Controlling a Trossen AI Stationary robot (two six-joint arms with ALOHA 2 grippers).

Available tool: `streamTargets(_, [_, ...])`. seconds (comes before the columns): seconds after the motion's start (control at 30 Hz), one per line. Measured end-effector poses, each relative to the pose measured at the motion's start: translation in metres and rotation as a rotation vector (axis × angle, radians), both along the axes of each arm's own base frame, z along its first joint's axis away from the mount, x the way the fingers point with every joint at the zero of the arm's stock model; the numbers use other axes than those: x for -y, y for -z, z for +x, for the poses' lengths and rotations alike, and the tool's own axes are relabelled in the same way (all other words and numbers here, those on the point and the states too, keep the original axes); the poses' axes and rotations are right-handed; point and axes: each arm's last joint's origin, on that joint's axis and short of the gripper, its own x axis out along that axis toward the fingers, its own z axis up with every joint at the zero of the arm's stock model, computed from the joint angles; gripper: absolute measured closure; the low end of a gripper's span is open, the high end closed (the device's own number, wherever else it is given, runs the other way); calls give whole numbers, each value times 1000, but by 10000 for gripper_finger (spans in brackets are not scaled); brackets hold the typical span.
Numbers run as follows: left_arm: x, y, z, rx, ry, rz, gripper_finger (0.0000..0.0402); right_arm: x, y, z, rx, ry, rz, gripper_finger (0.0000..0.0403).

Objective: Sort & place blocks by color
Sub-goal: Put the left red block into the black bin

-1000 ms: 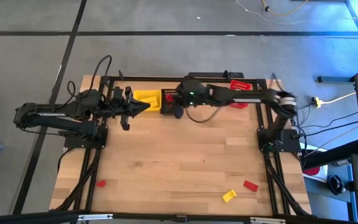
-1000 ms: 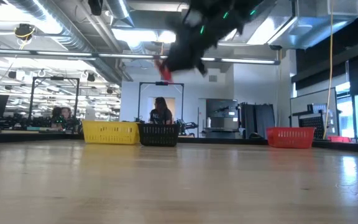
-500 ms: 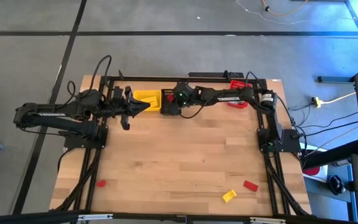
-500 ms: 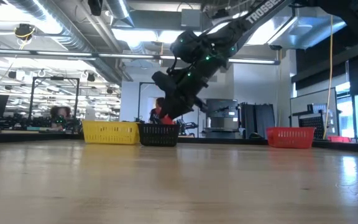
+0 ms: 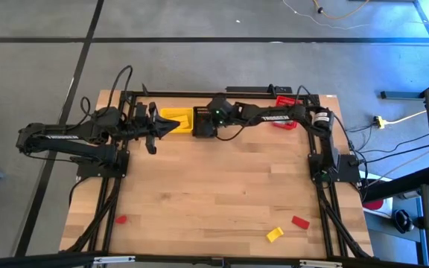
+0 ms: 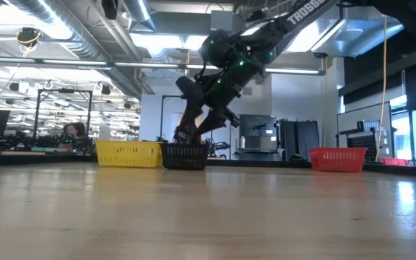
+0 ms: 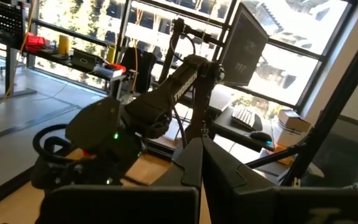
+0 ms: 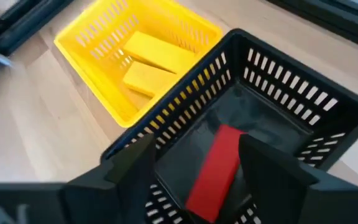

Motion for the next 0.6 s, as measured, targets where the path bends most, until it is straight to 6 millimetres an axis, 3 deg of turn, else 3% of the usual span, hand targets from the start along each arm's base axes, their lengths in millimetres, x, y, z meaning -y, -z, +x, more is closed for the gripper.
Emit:
streamTargets(0.17, [0,1,0,-13,14,1,401,-6,-31,-11,11,-129,-33,168])
streamTargets(0.3, [0,6,1,-60,1,-5,401,-28,-55,-28,-53,-266,-92,167])
streamTargets(0.47, [0,9,1,-91,-2,-8,401,-58,-72,-60,-18,-345,-128,167])
streamTargets(0.6, [0,8,1,-89,5,-6,401,-83,-79,-92,157,-364,-95,167])
